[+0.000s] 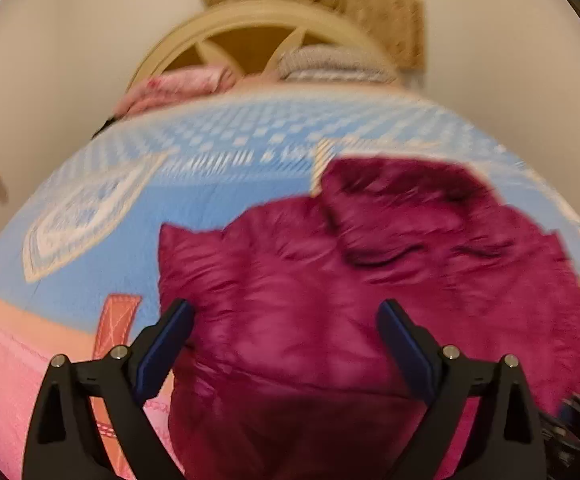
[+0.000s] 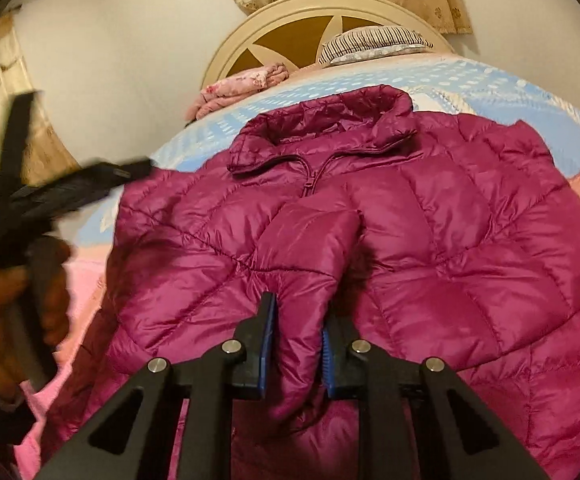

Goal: Fold large clothes

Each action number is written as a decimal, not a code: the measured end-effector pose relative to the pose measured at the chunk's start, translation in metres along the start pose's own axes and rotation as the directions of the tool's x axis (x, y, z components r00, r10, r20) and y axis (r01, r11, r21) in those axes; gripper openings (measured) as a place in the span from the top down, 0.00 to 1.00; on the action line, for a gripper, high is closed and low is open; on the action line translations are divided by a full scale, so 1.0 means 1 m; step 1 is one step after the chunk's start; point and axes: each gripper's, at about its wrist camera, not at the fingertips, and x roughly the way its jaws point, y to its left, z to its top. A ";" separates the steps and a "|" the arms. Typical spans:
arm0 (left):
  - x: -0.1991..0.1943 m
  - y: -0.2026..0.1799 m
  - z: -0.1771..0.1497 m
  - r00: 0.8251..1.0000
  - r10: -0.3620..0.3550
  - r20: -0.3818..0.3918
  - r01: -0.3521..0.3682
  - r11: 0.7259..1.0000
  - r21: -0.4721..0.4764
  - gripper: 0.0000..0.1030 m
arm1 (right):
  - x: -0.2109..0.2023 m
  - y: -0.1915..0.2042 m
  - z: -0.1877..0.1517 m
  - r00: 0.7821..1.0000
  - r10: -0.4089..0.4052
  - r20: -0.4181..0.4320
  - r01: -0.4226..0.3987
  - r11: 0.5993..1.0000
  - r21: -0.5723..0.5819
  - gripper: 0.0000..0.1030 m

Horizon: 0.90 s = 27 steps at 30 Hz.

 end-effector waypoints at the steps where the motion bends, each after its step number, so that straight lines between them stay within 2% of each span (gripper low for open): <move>1: 0.007 0.003 -0.002 1.000 -0.017 -0.021 0.017 1.000 -0.015 0.06 | -0.001 -0.001 0.000 1.000 -0.002 0.006 0.002 1.000 0.009 0.80; 5: 0.024 0.010 -0.010 0.996 -0.083 -0.041 0.080 0.995 -0.056 0.06 | 0.001 0.001 -0.001 1.000 -0.019 0.006 0.019 1.000 0.003 0.80; 9: 0.032 0.005 -0.018 0.993 -0.102 -0.051 0.101 0.994 -0.031 0.04 | -0.004 -0.004 0.000 0.999 -0.025 0.034 0.024 0.999 0.036 0.80; 14: -0.002 0.023 -0.012 0.988 -0.155 0.024 0.156 0.986 -0.063 0.04 | -0.003 -0.006 -0.001 0.999 -0.039 0.023 0.038 0.998 0.050 0.80; 16: -0.020 0.035 -0.005 0.987 -0.143 0.068 0.147 0.987 -0.062 0.04 | -0.004 -0.007 -0.001 0.999 -0.041 0.026 0.040 0.998 0.056 0.80; 19: -0.039 0.056 0.008 0.989 -0.090 0.118 0.099 0.992 -0.076 0.03 | -0.006 -0.008 -0.001 0.997 -0.062 0.035 0.060 0.996 0.062 0.80; 21: -0.043 0.061 0.017 0.990 -0.061 0.129 0.073 0.993 -0.091 0.03 | -0.005 -0.007 -0.001 0.997 -0.075 0.035 0.073 0.996 0.060 0.80; 24: -0.044 0.055 0.019 0.986 -0.101 0.134 0.117 0.987 -0.111 0.03 | -0.003 -0.007 -0.001 0.996 -0.083 0.022 0.082 0.995 0.058 0.80; 27: -0.038 0.019 0.012 0.976 -0.190 0.111 0.196 0.979 -0.054 0.03 | -0.001 -0.006 -0.001 0.996 -0.091 0.009 0.090 0.995 0.049 0.80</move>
